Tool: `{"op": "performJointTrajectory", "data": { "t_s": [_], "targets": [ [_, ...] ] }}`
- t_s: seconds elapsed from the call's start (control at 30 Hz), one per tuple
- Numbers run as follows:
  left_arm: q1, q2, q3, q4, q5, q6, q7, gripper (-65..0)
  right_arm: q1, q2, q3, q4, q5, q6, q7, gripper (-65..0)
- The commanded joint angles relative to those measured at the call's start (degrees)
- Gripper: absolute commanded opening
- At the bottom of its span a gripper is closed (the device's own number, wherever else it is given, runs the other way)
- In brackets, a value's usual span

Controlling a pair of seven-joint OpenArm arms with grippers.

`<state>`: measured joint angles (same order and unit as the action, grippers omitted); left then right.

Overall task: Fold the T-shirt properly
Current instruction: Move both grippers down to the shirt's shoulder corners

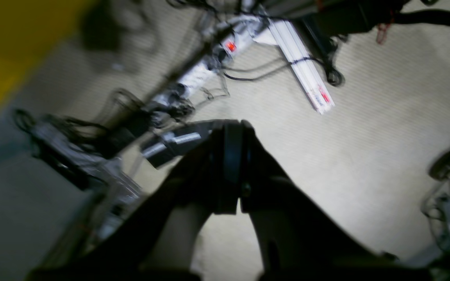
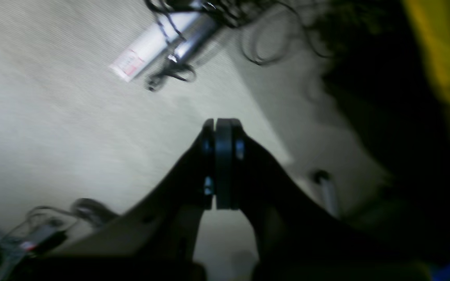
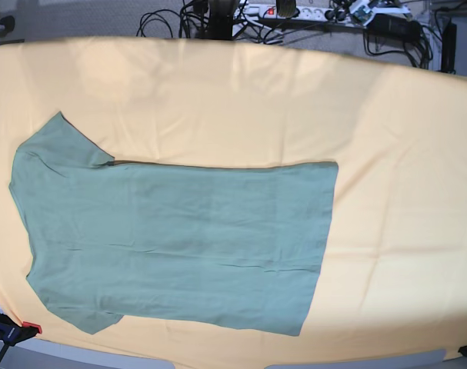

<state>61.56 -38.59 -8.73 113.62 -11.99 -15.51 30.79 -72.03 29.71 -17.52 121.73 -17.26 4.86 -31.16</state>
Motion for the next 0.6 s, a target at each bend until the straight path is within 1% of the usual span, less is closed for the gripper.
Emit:
{"op": "performJointTrajectory", "data": {
  "t_s": [0.0,0.07,0.13,0.2,0.23,0.3,0.4,0.43,0.47,0.5,0.57],
  "targets": [
    [1.8,-0.8,-2.5,3.2,-0.6,-0.8,-0.6,-65.0,-2.4,0.4,-0.1,3.5,-2.1,-1.6,-0.4,-65.0],
    [3.7,-0.8,-7.2,8.4,-1.0,-2.9,-0.2,-65.0,-3.0,1.2,-0.1,8.3,-5.6,-3.6,-1.0,-65.0],
    [5.0,-0.8,-11.1,13.2,-2.0,-4.0,0.7,-65.0,-3.0,2.0,-0.1,12.5,-8.1,-5.4,-1.4,-65.0],
    [5.3,-0.7,-14.6,17.2,-2.8,-5.2,1.4,-65.0,-3.0,2.3,-0.1,13.3,-8.8,-6.3,-5.2,-65.0],
    [5.2,-0.8,-16.0,18.7,-3.5,-5.6,1.9,-65.0,-3.0,2.3,-0.1,13.3,-9.8,-7.6,-5.6,-65.0],
    [5.2,-0.8,-18.6,20.7,-5.1,-5.6,1.7,-65.0,-3.0,2.3,-0.1,13.3,-13.9,-10.7,-5.5,-65.0],
    [4.3,-0.8,-21.0,21.4,-5.7,-5.8,-0.8,-65.0,-3.0,2.3,0.1,13.3,-21.4,-15.2,-5.5,-65.0],
    [3.2,-0.9,-21.4,21.4,-5.7,-6.6,-0.7,-65.0,-3.0,2.5,0.4,13.3,-23.5,-16.3,-5.2,-65.0],
    [1.7,-1.2,-21.5,21.4,-5.6,-7.7,-0.7,-65.0,-3.0,2.6,1.0,13.3,-24.8,-17.1,-4.8,-65.0],
    [0.4,-1.8,-21.5,21.4,-5.6,-8.1,-0.6,-65.0,-3.0,2.8,2.0,13.3,-25.7,-17.5,-4.4,-65.0],
    [-2.0,-3.5,-21.4,21.4,-5.7,-8.1,-0.8,-65.0,-3.0,2.7,4.7,13.3,-26.4,-17.6,-3.8,-65.0]
  ]
}}
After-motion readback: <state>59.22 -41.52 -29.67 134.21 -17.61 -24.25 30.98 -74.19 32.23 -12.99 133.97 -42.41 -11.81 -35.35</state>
